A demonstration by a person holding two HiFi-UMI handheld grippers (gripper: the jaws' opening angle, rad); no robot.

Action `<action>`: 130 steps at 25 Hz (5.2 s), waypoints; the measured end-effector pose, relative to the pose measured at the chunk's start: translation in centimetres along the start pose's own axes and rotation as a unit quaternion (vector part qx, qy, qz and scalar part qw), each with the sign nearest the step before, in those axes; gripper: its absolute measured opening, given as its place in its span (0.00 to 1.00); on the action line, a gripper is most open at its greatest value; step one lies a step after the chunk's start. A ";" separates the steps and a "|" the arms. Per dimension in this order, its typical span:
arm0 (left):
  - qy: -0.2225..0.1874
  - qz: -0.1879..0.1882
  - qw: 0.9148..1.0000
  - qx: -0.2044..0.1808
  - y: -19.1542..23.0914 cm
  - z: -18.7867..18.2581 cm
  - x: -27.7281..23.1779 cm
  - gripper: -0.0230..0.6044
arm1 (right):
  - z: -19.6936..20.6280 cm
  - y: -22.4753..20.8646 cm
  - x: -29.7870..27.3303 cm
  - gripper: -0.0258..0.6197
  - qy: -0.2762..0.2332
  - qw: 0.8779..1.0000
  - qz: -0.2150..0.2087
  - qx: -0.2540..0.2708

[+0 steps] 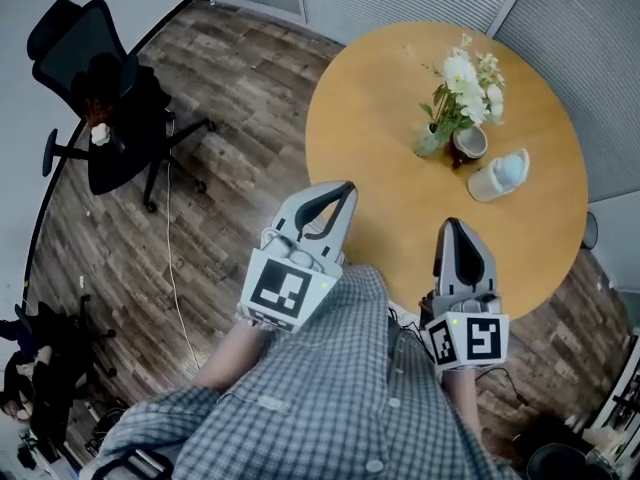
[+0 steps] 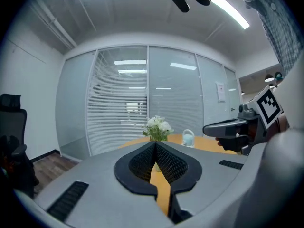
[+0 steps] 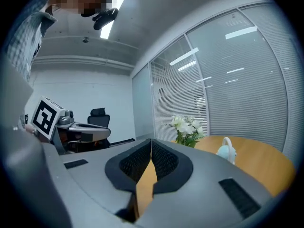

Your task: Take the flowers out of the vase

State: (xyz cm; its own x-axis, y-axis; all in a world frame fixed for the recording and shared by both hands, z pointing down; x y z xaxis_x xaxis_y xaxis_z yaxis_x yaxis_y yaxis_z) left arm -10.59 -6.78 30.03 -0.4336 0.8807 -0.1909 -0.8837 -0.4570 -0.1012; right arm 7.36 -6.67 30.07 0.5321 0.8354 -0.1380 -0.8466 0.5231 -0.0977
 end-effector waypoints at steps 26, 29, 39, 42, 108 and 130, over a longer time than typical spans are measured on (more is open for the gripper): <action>0.061 0.251 0.964 -0.060 3.0 6.1 -20.0 0.27 | 0.8 -3.3 -9.1 0.06 0.049 0.981 0.186 -0.032; 0.074 0.270 0.957 -0.076 1.9 7.8 -22.2 0.32 | 1.2 -3.8 -9.4 0.06 0.058 0.978 0.198 -0.035; 0.114 0.282 0.947 -0.100 -0.7 12.6 -27.8 0.42 | 4.1 -5.0 -10.3 0.06 0.102 0.975 0.192 -0.036; 0.117 0.287 0.945 -0.102 -1.4 12.8 -28.9 0.44 | 4.9 -5.6 -10.5 0.06 0.113 0.975 0.188 -0.038; 0.111 0.257 0.956 -0.082 -2.7 13.7 -29.4 0.41 | -3.4 -12.7 -14.2 0.12 -0.048 0.984 0.166 -0.035; 0.123 0.265 0.952 -0.089 -2.5 13.8 -29.5 0.41 | 15.4 -12.1 -7.6 0.12 0.202 0.938 0.228 -0.163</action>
State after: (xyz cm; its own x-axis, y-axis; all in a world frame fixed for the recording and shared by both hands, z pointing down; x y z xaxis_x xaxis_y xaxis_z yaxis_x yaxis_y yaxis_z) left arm 1.98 -29.89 49.35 -0.7368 0.4744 -0.4818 -0.4982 -0.8626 -0.0875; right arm 13.42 -16.78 47.45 0.1307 0.7938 -0.5940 -0.9743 -0.0078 -0.2249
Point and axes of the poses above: the fingertips, and each gripper's own axes: x backward along the fingers, y to its left, z out of its underside, the point moved 4 cm from there along x, backward along the fingers, and after that the axes turned 2 degrees about -x, right-handed, at the moved point
